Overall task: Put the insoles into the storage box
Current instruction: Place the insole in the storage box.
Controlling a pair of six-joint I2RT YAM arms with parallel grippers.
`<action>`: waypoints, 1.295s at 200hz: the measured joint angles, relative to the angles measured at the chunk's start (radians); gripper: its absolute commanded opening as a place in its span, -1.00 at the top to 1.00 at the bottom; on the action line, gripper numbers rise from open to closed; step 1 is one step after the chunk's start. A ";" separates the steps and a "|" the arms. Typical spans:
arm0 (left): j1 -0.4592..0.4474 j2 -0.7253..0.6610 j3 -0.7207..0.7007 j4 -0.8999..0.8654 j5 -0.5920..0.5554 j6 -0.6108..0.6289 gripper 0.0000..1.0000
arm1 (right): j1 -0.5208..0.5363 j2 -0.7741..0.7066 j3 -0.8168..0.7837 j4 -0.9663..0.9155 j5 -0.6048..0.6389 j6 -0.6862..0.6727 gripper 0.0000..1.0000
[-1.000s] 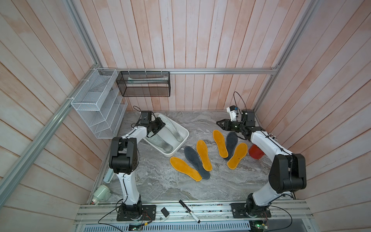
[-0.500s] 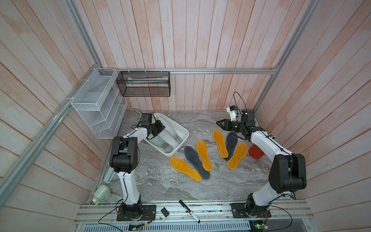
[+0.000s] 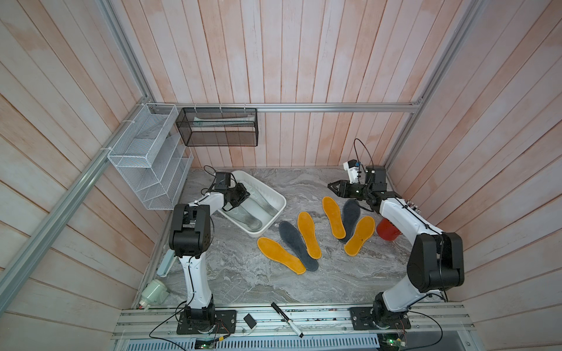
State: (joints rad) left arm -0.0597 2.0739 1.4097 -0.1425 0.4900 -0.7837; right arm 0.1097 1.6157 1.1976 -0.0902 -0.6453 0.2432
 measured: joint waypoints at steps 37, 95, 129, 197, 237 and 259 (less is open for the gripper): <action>0.003 0.001 0.006 0.000 0.000 -0.006 1.00 | 0.000 0.000 0.000 0.000 0.000 0.000 0.25; 0.005 0.044 0.012 -0.005 0.001 -0.006 0.89 | 0.000 0.001 0.000 0.000 0.000 0.000 0.25; 0.006 0.045 0.019 -0.011 0.001 -0.006 0.85 | 0.000 0.006 0.000 0.000 -0.001 0.000 0.25; 0.006 0.070 0.047 -0.026 0.003 -0.008 0.72 | 0.000 0.012 0.000 0.000 -0.004 0.000 0.25; 0.007 0.079 0.058 -0.047 0.004 -0.005 0.71 | 0.000 0.023 0.000 0.000 -0.004 0.001 0.25; 0.007 0.083 0.070 -0.055 0.004 -0.005 0.69 | 0.000 0.023 0.000 0.000 -0.004 0.001 0.25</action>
State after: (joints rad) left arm -0.0525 2.1567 1.4796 -0.1974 0.4938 -0.7887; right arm 0.1097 1.6390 1.1976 -0.0898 -0.6495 0.2440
